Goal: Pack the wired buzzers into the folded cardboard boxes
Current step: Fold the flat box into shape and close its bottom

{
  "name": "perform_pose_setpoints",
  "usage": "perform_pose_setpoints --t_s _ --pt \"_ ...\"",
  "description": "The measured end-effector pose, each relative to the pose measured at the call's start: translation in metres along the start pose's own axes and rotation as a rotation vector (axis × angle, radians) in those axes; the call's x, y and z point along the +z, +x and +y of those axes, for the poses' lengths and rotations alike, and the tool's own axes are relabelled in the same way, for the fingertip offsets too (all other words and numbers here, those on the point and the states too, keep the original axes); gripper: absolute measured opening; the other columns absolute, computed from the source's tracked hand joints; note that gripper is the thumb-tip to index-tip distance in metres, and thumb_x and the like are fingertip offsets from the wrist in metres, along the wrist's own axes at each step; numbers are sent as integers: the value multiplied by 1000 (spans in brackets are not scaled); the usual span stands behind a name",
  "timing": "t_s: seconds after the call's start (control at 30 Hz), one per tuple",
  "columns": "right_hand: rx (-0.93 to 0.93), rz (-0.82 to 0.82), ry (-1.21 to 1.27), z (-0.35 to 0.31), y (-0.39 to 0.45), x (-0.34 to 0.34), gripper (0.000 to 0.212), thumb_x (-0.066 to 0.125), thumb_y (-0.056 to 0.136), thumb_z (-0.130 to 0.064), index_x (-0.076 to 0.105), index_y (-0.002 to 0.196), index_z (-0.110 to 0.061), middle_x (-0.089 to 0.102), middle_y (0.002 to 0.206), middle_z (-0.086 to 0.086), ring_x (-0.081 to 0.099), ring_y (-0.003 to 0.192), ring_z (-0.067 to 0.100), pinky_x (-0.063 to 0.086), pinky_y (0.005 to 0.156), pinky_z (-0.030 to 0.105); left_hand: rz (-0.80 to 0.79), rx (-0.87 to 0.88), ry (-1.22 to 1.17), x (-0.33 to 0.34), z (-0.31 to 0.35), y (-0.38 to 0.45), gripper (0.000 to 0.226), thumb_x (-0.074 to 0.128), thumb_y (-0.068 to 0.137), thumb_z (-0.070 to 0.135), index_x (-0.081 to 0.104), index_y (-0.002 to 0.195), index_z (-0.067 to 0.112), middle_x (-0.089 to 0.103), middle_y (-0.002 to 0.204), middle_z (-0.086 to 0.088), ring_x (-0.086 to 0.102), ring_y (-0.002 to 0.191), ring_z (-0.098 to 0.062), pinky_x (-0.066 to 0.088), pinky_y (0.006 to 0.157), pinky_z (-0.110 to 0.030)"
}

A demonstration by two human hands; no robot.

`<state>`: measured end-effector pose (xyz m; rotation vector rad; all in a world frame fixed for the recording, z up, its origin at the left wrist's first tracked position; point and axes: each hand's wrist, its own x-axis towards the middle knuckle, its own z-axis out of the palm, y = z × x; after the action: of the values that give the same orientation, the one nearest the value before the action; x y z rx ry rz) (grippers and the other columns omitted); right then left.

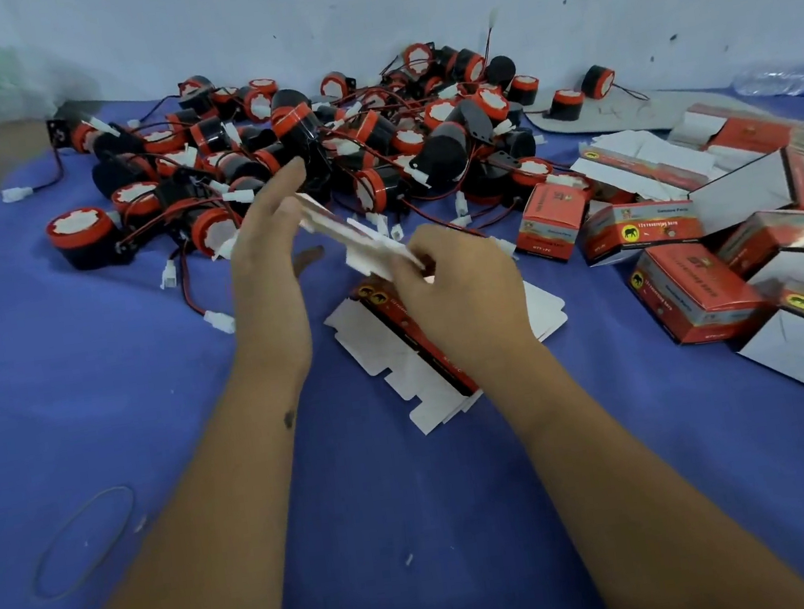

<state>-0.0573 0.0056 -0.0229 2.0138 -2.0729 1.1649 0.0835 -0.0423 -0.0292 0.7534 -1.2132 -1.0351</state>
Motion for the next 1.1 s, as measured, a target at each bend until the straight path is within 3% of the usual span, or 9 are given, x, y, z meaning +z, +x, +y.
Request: perform_pose_setpoints --t_s 0.13,0.27,0.4,0.53,0.6,0.7,0.87,0.97,1.1 --pt "276 179 350 3 6 -6 35 57 89 -19 37 60 -14 38 55 -3 32 54 14 27 52 31 -232 236 217 5 0 -6 57 55 89 41 36 142 27 40 150 6 34 141 -5 32 115 -28" --pt "516 296 774 9 11 -10 33 62 84 -10 37 65 1 35 66 12 33 62 24 35 56 38 -363 344 562 11 -2 -11 78 67 81 47 28 147 33 27 148 29 23 145 -1 23 117 -21" --pt "665 338 1005 17 13 -14 23 64 84 -8 51 73 8 43 69 14 39 60 30 48 64 37 -421 328 557 13 -1 -12 68 66 86 37 29 143 44 26 141 43 22 142 8 22 114 -14" --pt "530 308 985 10 11 -14 20 62 92 -17 57 78 -3 58 74 14 60 64 23 57 62 32 -287 294 404 14 0 -12 47 65 94 25 48 137 32 47 134 28 42 126 14 35 97 -4" --pt "368 232 991 5 9 -13 24 60 90 -31 61 96 -7 66 98 7 64 88 18 55 79 32 -202 254 295 15 2 -10 37 63 95 22 54 130 28 56 128 23 52 120 6 44 94 -11" --pt "201 69 982 0 5 -9 48 62 88 -37 52 131 -19 55 134 2 53 124 14 47 103 37 -133 153 89 14 4 -9 30 62 95 25 57 125 28 65 123 7 62 115 -9 53 86 -23" --pt "234 86 953 -1 4 -6 32 64 93 -20 56 123 -20 60 118 -2 58 105 2 49 81 14 -120 68 -27 15 6 -8 22 62 93 29 60 115 28 70 106 12 68 100 -9 55 73 -22" --pt "307 67 1014 -1 7 -5 20 62 90 -13 60 108 -21 63 110 4 61 98 12 51 73 17 -117 -19 -65 19 3 -8 22 64 89 30 57 109 24 70 97 13 69 89 -6 55 67 -22" --pt "404 9 1070 -2 7 -4 18 57 90 -10 59 99 -26 63 102 0 64 80 3 52 61 16 -115 -111 -162 23 -2 -10 19 64 91 22 53 106 23 69 96 6 70 82 -11 56 61 -27"
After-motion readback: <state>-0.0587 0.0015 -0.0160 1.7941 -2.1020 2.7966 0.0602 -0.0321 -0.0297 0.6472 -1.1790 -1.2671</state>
